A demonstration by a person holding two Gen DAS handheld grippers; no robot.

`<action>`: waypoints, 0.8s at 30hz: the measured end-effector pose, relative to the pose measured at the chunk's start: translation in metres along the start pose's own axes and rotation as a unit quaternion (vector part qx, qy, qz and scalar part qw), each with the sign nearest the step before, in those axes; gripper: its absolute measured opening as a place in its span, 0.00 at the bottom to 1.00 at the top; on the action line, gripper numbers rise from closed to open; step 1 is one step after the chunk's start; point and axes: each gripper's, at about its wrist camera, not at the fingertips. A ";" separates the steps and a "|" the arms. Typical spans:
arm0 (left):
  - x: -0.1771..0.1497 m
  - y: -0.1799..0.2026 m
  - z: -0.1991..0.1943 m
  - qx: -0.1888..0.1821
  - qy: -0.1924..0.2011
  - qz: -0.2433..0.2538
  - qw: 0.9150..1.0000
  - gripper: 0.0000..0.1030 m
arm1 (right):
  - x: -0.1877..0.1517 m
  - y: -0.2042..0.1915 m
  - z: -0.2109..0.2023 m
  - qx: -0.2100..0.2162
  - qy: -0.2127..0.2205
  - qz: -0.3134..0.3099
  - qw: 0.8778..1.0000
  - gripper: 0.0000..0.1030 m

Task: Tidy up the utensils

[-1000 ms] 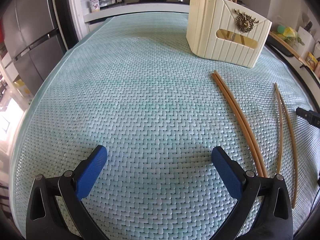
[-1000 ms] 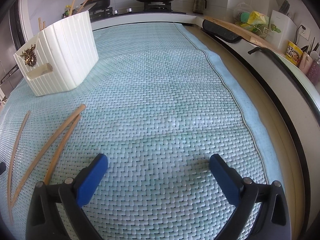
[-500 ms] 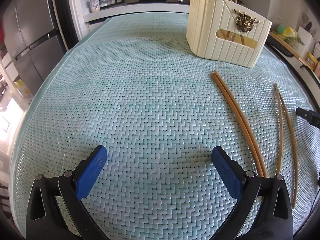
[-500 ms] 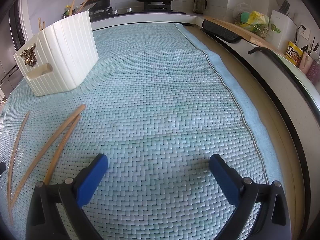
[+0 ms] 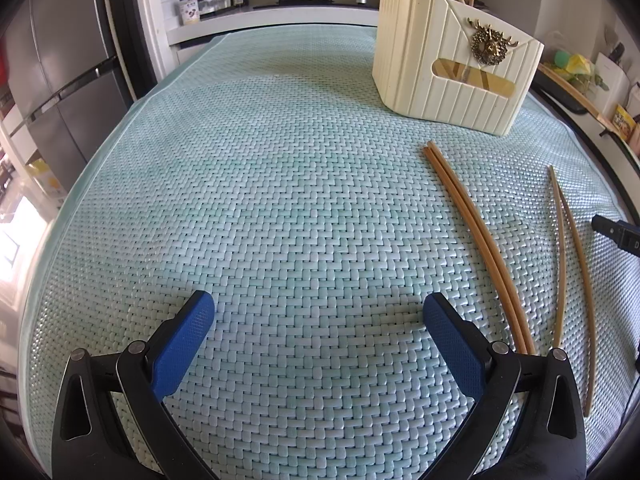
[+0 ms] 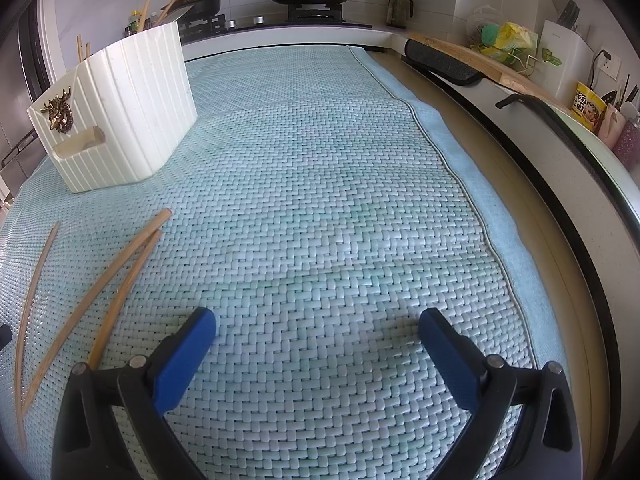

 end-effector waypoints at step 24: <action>0.000 -0.004 0.000 -0.004 0.003 0.008 1.000 1.00 | 0.001 -0.002 0.001 -0.002 0.000 0.002 1.000 1.00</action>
Point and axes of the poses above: each gripper's, at about its wrist camera, not at the fingertips, and z roughly the way its jaws point, y to its right, x to its top, and after that the axes turned 6 degrees about -y, right-handed
